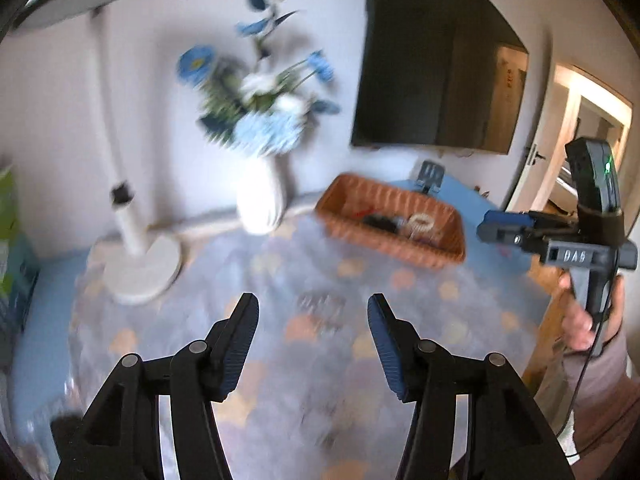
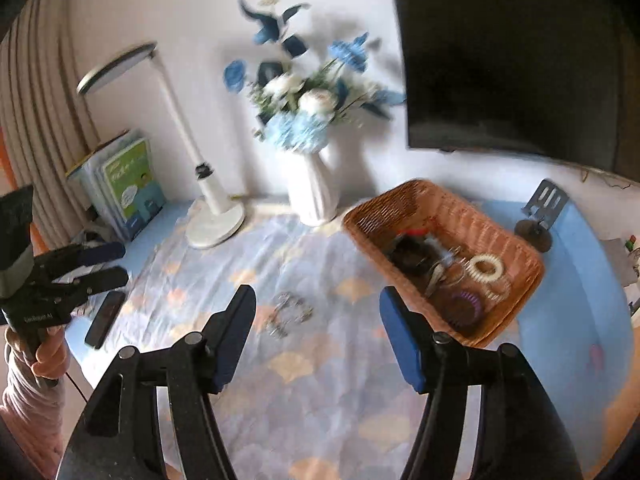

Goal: Organize jewelry
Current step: 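Move both open tools over the bead bracelet and silver necklace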

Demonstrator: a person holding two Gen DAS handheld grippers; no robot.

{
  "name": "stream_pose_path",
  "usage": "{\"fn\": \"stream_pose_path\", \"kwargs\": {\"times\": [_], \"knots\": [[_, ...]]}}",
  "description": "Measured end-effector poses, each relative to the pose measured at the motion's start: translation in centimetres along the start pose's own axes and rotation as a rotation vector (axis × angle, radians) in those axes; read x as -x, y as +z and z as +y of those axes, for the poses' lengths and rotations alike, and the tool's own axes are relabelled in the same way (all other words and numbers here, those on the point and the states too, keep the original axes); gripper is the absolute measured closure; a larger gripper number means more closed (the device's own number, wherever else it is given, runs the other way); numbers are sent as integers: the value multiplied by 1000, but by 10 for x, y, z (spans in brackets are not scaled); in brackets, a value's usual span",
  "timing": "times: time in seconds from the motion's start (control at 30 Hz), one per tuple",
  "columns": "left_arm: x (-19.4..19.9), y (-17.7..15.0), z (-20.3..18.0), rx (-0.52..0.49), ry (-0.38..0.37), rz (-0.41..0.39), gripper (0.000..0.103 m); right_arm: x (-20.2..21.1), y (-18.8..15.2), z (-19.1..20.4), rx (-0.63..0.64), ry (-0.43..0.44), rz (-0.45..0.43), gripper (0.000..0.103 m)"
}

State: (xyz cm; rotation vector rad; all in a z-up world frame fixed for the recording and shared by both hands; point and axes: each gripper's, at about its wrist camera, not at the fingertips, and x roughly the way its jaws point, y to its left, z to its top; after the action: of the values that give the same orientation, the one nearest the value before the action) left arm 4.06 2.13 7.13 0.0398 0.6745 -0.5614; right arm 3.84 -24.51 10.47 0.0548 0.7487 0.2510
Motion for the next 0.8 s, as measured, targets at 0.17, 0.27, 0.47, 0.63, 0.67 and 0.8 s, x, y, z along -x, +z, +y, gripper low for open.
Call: {"fn": "stream_pose_path", "kwargs": {"times": [0.17,0.27,0.47,0.63,0.67,0.8], "knots": [[-15,-57,17,91,11,63,45,-21,-26,27,42,11,46,36],[-42,-92,25,181,39,131,45,-38,-41,39,66,-8,81,36],[-82,-130,7,209,160,215,45,-75,-60,37,31,-18,182,38],[-98,-139,-8,198,187,252,45,-90,-66,32,-7,-5,215,38],[-101,-139,-8,189,206,252,45,-93,-68,31,-10,-3,221,38],[-101,-139,-13,119,253,263,45,-107,-72,34,0,5,253,38]]}}
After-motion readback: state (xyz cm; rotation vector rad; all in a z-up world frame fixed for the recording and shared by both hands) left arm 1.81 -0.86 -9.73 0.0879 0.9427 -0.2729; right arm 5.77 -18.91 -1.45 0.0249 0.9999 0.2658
